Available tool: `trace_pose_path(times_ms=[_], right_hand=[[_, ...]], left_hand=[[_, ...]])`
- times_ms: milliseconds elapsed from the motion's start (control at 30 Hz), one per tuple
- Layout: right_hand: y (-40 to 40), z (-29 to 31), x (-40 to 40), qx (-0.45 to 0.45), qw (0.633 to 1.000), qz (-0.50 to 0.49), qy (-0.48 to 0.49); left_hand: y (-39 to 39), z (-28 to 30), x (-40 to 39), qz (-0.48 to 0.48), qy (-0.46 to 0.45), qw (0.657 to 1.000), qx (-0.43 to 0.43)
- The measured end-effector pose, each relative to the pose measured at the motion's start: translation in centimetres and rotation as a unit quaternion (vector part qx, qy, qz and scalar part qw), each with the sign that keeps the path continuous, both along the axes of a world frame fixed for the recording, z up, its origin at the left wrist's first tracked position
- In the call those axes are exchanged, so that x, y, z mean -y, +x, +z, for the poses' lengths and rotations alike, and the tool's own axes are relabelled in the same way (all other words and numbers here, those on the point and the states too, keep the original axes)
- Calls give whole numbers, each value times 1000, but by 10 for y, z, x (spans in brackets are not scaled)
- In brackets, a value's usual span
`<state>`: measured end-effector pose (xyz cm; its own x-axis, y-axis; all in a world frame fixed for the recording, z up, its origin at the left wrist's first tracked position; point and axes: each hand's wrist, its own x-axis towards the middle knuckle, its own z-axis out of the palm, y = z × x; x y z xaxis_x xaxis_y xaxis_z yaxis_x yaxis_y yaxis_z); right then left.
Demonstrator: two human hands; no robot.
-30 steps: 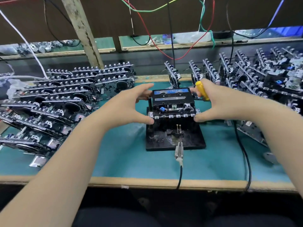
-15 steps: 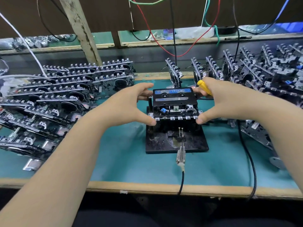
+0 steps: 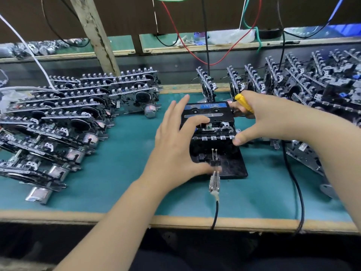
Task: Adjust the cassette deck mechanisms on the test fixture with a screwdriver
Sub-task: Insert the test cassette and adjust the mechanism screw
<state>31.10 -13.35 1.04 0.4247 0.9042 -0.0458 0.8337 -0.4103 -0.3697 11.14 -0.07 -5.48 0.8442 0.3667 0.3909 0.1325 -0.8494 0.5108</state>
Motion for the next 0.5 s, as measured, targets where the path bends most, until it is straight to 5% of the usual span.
trace_pose_path(times_ms=[133,267,500], right_hand=[[-1,1,1,-5,1000,-5,3],[-9,1,6,-40,999,-9,15],[-48,-23,31,-76,966,0,247]], left_hand=[[13,-7,1,26,-149,986,76],[15,-15,1,19,-162,981,101],[17,-17,2,24,-162,979,124]])
